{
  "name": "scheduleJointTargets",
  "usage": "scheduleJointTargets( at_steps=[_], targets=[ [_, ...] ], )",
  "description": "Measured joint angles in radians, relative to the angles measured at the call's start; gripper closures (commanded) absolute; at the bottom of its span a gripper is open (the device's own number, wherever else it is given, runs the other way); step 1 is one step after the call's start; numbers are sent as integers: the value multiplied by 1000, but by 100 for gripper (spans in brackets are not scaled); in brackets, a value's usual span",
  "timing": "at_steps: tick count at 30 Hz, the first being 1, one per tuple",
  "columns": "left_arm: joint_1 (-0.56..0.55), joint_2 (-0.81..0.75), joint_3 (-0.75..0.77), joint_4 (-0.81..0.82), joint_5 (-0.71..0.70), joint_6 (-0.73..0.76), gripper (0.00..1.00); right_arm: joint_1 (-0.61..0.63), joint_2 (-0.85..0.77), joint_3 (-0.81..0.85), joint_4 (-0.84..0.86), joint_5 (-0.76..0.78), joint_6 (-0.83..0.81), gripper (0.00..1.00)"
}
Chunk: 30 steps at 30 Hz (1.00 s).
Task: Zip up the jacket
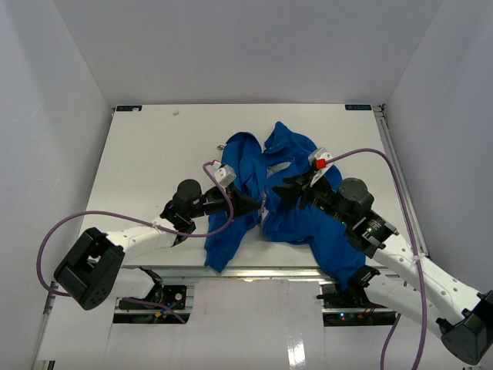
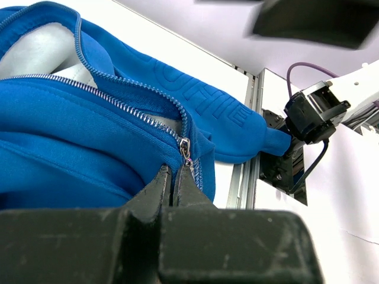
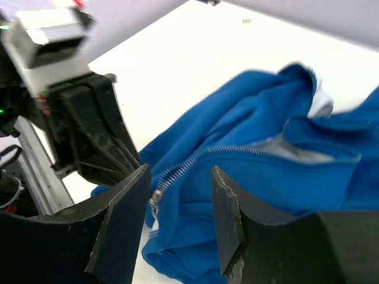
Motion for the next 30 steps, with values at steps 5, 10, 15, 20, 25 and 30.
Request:
scheduleJointTargets(
  at_steps=[5, 10, 15, 20, 25, 30],
  targets=[
    [3, -2, 0, -11, 3, -9, 100, 97, -13, 86, -81, 89, -108, 68],
    [8, -2, 2, -14, 12, -21, 100, 125, 21, 95, -125, 62, -71, 70],
    [8, -2, 6, -22, 18, -30, 100, 138, 37, 37, -148, 43, 23, 64],
    [8, -2, 7, -28, 18, -33, 100, 162, 19, 15, -165, 62, 116, 65],
    [8, -1, 13, -30, 18, -36, 100, 226, 9, 17, -168, 144, 178, 69],
    [8, -1, 13, -30, 18, -37, 100, 288, 62, 35, -210, 270, 219, 70]
  ],
)
